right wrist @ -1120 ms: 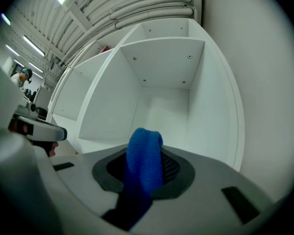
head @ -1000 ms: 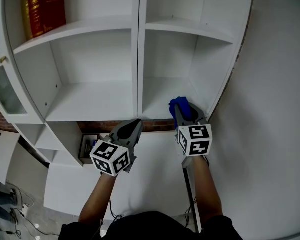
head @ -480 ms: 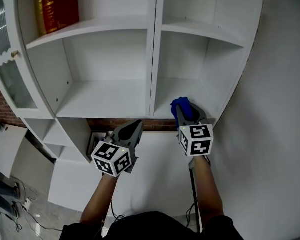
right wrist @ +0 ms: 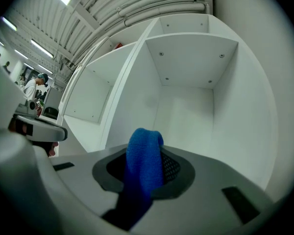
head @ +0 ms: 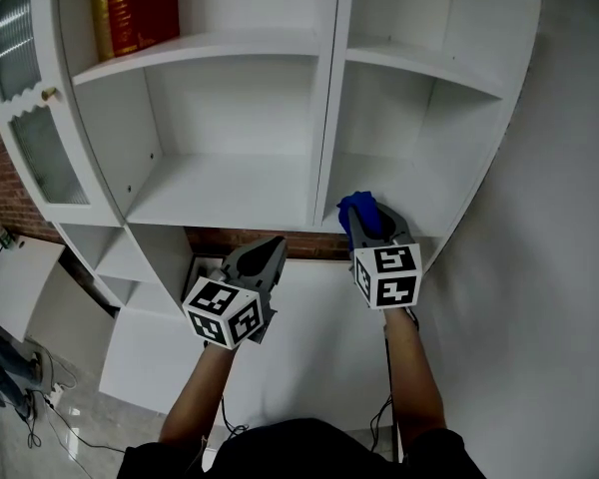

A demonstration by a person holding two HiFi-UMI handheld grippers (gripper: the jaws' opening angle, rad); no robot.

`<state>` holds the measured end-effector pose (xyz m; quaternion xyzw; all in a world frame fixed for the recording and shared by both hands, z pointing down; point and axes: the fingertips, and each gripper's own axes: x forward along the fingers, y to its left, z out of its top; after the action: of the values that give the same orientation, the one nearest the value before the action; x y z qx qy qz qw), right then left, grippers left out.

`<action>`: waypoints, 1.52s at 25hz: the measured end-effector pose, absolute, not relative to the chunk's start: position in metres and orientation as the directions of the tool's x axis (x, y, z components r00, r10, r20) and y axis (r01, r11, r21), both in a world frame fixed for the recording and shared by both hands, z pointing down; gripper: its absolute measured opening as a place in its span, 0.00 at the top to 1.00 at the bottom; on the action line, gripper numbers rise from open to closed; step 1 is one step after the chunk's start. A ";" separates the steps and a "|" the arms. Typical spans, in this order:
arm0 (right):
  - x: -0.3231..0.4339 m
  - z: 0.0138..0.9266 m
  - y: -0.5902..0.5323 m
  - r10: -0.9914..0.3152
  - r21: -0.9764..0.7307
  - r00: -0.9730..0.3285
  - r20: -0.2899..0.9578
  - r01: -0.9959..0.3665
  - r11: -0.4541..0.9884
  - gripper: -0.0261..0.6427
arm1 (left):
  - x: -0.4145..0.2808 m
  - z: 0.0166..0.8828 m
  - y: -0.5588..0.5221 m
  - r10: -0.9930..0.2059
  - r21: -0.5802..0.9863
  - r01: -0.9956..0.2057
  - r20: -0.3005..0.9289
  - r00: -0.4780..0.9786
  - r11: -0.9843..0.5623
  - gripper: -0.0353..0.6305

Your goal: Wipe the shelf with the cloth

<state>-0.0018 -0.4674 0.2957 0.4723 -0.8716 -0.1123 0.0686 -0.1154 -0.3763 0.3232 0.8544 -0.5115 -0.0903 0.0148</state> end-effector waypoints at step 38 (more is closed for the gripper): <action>-0.058 0.307 -0.463 -0.705 0.602 -0.591 0.391 -0.415 0.682 0.81 | -0.120 0.327 -0.378 -0.882 0.179 -0.865 -0.144 0.448 -0.469 0.92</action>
<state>-0.0577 -0.4628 0.3073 0.3249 -0.8615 -0.2312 0.3142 -0.1201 -0.3781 0.3273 0.8501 -0.5138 -0.1088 0.0396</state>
